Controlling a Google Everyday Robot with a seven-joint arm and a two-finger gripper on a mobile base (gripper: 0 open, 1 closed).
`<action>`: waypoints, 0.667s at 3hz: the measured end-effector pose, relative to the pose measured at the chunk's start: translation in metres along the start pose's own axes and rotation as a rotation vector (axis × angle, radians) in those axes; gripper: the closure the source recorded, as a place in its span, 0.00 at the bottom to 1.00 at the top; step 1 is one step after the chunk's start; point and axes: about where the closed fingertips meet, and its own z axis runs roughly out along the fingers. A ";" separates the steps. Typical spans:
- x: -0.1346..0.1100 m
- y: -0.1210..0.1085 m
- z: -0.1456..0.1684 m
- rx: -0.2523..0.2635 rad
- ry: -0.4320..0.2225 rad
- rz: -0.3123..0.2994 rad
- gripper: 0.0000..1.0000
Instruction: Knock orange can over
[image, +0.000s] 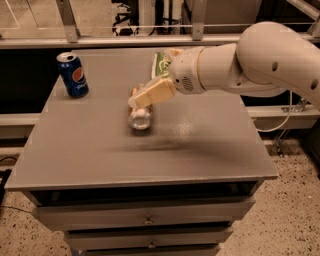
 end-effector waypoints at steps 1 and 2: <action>0.014 -0.008 -0.012 0.008 0.012 0.023 0.00; 0.036 -0.011 -0.035 0.001 0.016 0.027 0.00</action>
Offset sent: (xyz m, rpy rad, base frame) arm -0.0184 -0.0886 -0.0339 -0.0011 0.0400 -0.0188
